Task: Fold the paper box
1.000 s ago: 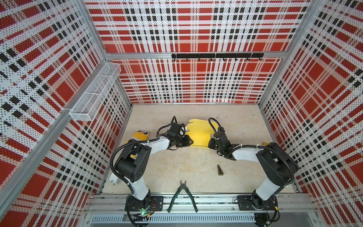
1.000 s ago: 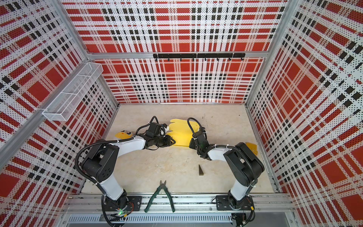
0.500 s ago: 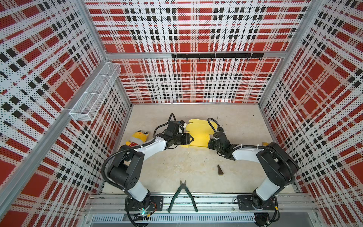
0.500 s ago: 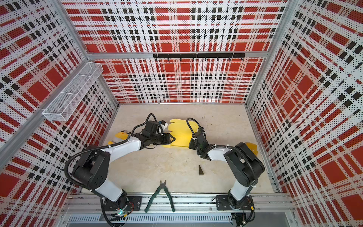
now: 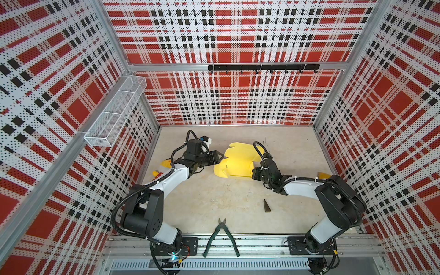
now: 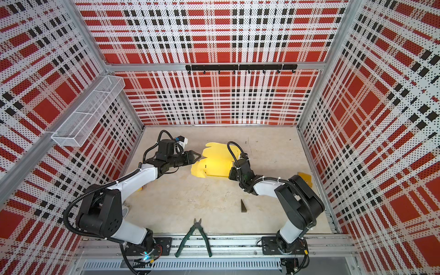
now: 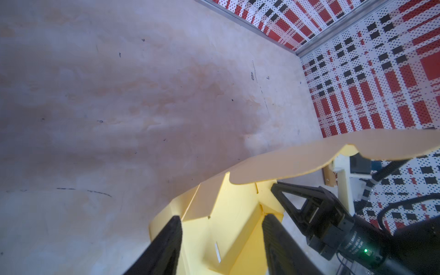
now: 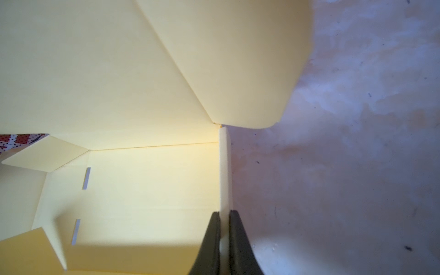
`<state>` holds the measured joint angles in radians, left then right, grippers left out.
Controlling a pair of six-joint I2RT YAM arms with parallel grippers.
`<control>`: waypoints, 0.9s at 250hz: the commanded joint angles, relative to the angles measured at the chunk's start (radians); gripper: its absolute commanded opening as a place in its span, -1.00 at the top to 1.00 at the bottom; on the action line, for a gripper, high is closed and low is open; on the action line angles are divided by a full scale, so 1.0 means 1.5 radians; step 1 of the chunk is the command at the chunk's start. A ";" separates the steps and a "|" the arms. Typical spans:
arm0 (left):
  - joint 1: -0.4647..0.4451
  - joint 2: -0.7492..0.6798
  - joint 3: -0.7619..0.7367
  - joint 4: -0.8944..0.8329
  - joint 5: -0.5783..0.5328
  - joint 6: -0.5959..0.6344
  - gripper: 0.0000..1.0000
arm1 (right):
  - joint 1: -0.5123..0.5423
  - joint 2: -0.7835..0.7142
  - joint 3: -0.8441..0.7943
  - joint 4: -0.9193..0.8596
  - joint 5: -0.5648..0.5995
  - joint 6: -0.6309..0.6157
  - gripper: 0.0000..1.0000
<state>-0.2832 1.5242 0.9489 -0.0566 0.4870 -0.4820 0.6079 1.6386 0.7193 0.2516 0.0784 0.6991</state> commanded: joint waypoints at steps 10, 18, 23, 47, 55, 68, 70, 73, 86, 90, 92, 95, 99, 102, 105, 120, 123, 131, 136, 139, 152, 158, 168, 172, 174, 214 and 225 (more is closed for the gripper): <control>-0.005 0.016 0.004 0.040 0.014 -0.015 -0.16 | 0.013 0.001 0.009 0.047 -0.008 -0.020 0.80; -0.005 0.020 0.004 0.041 0.014 -0.014 -0.13 | 0.014 0.003 0.011 0.046 -0.009 -0.022 0.81; -0.005 0.021 0.004 0.041 0.014 -0.014 -0.11 | 0.015 0.003 0.013 0.045 -0.009 -0.023 0.80; -0.009 0.026 0.000 0.041 0.010 -0.015 -0.05 | 0.017 0.007 0.015 0.042 -0.008 -0.022 0.81; -0.008 0.028 -0.002 0.041 0.009 -0.015 -0.04 | 0.017 0.006 0.014 0.044 -0.008 -0.021 0.81; -0.009 0.031 -0.004 0.041 0.008 -0.015 0.00 | 0.017 0.008 0.014 0.046 -0.009 -0.021 0.82; -0.009 0.031 -0.004 0.041 0.008 -0.016 0.01 | 0.017 0.008 0.014 0.047 -0.009 -0.021 0.82; -0.009 0.031 -0.005 0.041 0.007 -0.018 0.03 | 0.017 0.008 0.014 0.047 -0.009 -0.019 0.82; -0.030 0.032 -0.005 0.040 0.004 -0.023 0.10 | 0.017 0.007 0.012 0.051 -0.007 -0.017 0.82; -0.032 0.033 -0.006 0.039 0.003 -0.026 0.11 | 0.016 0.006 0.010 0.053 -0.007 -0.016 0.83; -0.032 0.034 -0.006 0.038 0.002 -0.026 0.13 | 0.017 0.006 0.010 0.053 -0.007 -0.015 0.83; -0.033 0.033 -0.006 0.038 0.001 -0.027 0.14 | 0.017 0.006 0.009 0.054 -0.006 -0.014 0.83; -0.034 0.033 -0.006 0.036 0.000 -0.029 0.15 | 0.017 0.006 0.008 0.055 -0.006 -0.012 0.83; -0.035 0.032 -0.006 0.035 -0.001 -0.029 0.16 | 0.017 0.006 0.008 0.055 -0.004 -0.011 0.83; -0.036 0.032 -0.006 0.033 -0.003 -0.030 0.17 | 0.017 0.006 0.007 0.055 -0.003 -0.011 0.83; -0.044 0.031 -0.008 0.023 -0.009 -0.030 0.19 | 0.017 0.007 0.007 0.053 0.000 -0.007 0.83; -0.046 0.031 -0.007 0.022 -0.010 -0.031 0.19 | 0.017 0.006 0.007 0.053 0.000 -0.007 0.83; -0.050 0.031 -0.006 0.017 -0.010 -0.032 0.21 | 0.016 0.007 0.009 0.051 0.001 -0.004 0.83; -0.053 0.032 -0.007 0.016 -0.009 -0.034 0.22 | 0.017 0.008 0.010 0.048 0.002 -0.002 0.83; -0.055 0.032 -0.006 0.015 -0.009 -0.035 0.22 | 0.017 0.009 0.011 0.047 0.004 -0.001 0.83; -0.061 0.033 -0.005 0.014 -0.004 -0.044 0.23 | 0.017 0.011 0.015 0.042 0.005 0.002 0.83; -0.064 0.033 -0.006 0.013 -0.004 -0.048 0.24 | 0.017 0.012 0.016 0.041 0.006 0.003 0.83; -0.069 0.035 -0.004 0.014 0.000 -0.057 0.24 | 0.017 0.013 0.020 0.039 0.006 0.006 0.83; -0.070 0.035 -0.003 0.016 0.004 -0.060 0.24 | 0.017 0.013 0.021 0.037 0.005 0.005 0.83; -0.070 0.035 -0.003 0.016 0.005 -0.062 0.24 | 0.017 0.013 0.022 0.037 0.006 0.005 0.83; -0.059 0.016 0.010 0.021 0.036 -0.069 0.16 | 0.006 0.002 0.011 0.028 0.011 0.003 0.84; -0.048 0.004 0.019 0.019 0.055 -0.065 0.13 | -0.005 -0.010 -0.004 0.037 0.006 0.004 0.84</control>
<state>-0.3820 1.5646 0.9482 -0.0315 0.5125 -0.5644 0.6243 1.6424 0.7254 0.2649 0.0795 0.6964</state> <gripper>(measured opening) 0.420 0.085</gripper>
